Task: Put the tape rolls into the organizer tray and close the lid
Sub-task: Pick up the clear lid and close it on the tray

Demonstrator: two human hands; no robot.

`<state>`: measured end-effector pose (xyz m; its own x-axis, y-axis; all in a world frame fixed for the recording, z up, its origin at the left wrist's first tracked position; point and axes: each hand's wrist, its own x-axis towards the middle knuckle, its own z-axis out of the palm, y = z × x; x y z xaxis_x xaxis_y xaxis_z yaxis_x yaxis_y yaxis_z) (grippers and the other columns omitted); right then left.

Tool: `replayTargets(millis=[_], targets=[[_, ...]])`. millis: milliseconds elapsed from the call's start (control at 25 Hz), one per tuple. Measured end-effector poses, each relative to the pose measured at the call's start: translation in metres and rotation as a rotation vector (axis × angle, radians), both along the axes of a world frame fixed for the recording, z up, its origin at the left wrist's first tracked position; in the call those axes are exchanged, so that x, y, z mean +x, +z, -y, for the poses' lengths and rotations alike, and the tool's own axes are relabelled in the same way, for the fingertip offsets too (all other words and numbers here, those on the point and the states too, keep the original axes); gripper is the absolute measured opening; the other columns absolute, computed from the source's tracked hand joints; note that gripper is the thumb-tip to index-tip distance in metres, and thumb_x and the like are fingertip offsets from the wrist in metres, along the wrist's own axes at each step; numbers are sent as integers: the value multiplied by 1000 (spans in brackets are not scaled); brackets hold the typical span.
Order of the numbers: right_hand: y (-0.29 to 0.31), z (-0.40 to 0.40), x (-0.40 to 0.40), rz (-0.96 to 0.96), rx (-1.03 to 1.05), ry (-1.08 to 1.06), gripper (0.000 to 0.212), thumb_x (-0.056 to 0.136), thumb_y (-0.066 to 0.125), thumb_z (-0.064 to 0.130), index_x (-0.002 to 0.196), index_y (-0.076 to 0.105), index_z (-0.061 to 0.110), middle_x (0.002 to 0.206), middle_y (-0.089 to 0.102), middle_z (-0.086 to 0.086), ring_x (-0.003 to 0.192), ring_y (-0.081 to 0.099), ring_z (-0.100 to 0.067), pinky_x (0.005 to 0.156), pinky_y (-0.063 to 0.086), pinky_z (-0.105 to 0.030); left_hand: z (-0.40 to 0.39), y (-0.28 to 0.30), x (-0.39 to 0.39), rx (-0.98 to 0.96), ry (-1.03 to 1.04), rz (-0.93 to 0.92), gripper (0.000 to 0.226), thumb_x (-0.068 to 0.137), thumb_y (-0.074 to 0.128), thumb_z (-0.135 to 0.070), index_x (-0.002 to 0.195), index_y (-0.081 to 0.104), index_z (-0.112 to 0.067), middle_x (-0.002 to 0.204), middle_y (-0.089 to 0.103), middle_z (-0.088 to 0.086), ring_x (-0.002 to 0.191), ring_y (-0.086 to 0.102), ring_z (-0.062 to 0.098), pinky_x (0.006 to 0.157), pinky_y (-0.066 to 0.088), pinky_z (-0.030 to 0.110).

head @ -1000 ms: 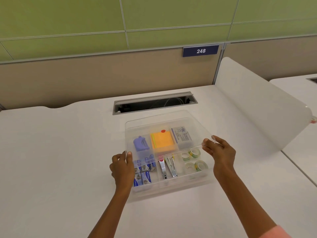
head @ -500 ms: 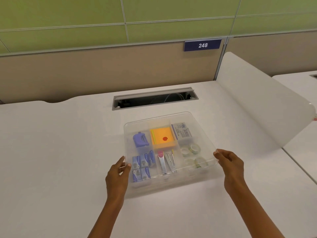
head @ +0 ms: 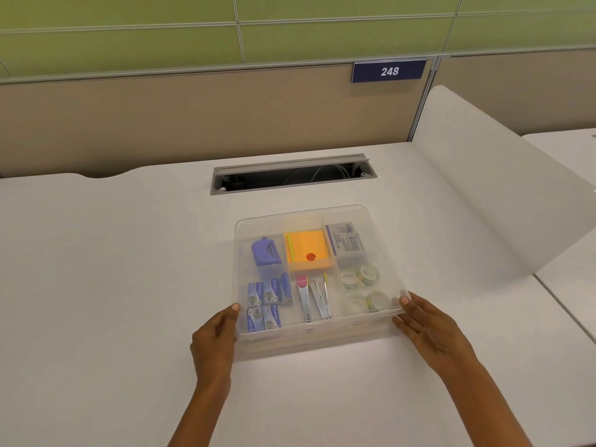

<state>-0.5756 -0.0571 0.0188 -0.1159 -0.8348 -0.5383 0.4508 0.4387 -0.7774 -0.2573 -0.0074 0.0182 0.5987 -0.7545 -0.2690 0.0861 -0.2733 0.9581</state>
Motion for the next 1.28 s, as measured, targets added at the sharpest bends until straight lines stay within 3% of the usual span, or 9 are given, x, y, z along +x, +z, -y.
replayTargets(millis=[160,280,480,560,680,800,960,1080,1280], targets=[[-2,3,-9,-26,-13,27,55,62,74,14,114,61,5,103,71,-12,94,68,-23,80,59,-32,0,-6,-6,-38,79,118,31,81,62,-36,109,61,-23,91,69,7,77,62,19,62,50,22],[-2,5,-12,-54,-12,53,55,61,75,13,113,60,2,103,70,-15,95,68,-24,77,59,-29,-1,-10,-13,-78,132,184,26,81,62,-37,104,58,-26,84,69,10,73,62,22,50,48,10],[16,11,-17,-198,-23,217,68,59,77,16,121,53,6,107,68,-19,98,66,-27,82,59,-33,2,-9,-3,-44,60,129,17,79,66,-33,93,59,-27,91,70,9,78,63,17,62,52,20],[29,21,-13,-499,-31,378,81,56,79,33,129,47,16,117,63,-14,106,61,-28,90,51,-37,7,-1,9,-12,-45,167,21,78,68,-27,97,60,-27,99,69,7,86,63,20,73,50,29],[39,55,9,-1076,-282,470,77,73,66,51,138,34,26,142,46,-6,130,44,-26,105,36,-41,30,13,21,-60,-166,551,35,81,65,-21,114,52,-18,120,56,6,111,54,22,86,45,30],[34,104,39,-1322,-572,633,72,84,50,52,144,21,25,157,20,-3,146,12,-24,117,16,-45,73,19,18,-59,-350,809,41,88,53,-24,127,43,-14,145,36,11,132,36,25,103,36,39],[23,162,60,-1621,-596,828,83,75,21,70,146,8,29,159,-1,-2,146,-8,-24,120,-2,-49,135,13,16,-4,-599,925,53,94,39,-29,141,20,-15,156,5,7,144,2,21,117,4,40],[19,184,65,-1639,-571,853,89,69,12,75,146,5,30,159,-3,-3,146,-9,-25,119,2,-51,166,7,21,68,-650,996,62,90,29,-43,143,7,-18,156,0,6,144,-4,22,117,-3,39],[15,191,66,-1495,-528,842,76,80,33,64,145,16,28,159,9,-1,147,0,-20,116,17,-53,177,-4,22,124,-637,1010,64,92,30,-45,143,6,-16,157,6,5,144,3,19,116,4,34]])
